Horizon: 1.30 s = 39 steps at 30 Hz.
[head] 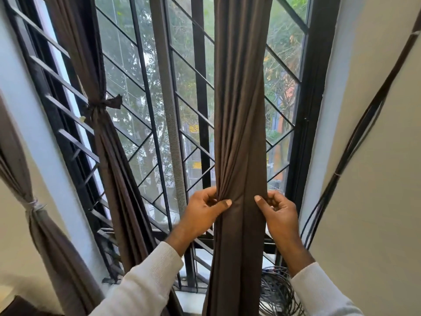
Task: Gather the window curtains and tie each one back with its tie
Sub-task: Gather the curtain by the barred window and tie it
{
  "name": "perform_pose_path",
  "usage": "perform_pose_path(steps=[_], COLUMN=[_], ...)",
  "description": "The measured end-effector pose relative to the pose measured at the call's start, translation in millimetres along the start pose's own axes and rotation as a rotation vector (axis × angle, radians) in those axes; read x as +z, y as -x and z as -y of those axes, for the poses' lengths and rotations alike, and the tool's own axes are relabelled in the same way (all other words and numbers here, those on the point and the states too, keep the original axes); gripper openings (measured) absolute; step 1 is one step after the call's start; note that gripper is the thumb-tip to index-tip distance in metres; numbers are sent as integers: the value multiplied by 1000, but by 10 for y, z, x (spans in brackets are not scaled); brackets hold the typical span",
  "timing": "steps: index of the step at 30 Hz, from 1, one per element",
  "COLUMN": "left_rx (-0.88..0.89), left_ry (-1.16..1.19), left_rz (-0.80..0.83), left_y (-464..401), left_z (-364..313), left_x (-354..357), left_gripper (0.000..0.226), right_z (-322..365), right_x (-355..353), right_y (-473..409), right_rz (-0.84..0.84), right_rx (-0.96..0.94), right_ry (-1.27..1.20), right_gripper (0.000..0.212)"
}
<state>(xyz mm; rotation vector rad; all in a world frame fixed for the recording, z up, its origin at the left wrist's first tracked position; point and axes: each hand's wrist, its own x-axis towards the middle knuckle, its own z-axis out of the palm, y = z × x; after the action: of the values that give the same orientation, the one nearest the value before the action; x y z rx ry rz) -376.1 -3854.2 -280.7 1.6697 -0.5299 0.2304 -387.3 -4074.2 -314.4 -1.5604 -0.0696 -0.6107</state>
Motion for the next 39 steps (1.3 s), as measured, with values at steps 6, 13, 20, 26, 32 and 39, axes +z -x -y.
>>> perform_pose_path(steps=[6,13,20,26,32,39], left_rx=[209,287,112,18,28,173], left_ry=[-480,-397,-158,-91,-179,-439], left_rz=[-280,-59,128,274,135,-172], left_y=[49,113,19,-19,-13,35], left_z=[-21,-68,-110,-156,-158,-135], left_x=[169,305,65,1,1,241], left_gripper=[39,18,14,24,26,15], right_z=[61,-74,14,277,218,288], right_x=[174,278,71,123,88,258], right_y=[538,659,336,125,108,492], right_rz=[-195,59,45,231,108,-89], right_rx=[-517,-597,-272,37,-1,-497], right_ry=[519,647,265,-178,-110,340], right_gripper=[16,27,27,23,10,19])
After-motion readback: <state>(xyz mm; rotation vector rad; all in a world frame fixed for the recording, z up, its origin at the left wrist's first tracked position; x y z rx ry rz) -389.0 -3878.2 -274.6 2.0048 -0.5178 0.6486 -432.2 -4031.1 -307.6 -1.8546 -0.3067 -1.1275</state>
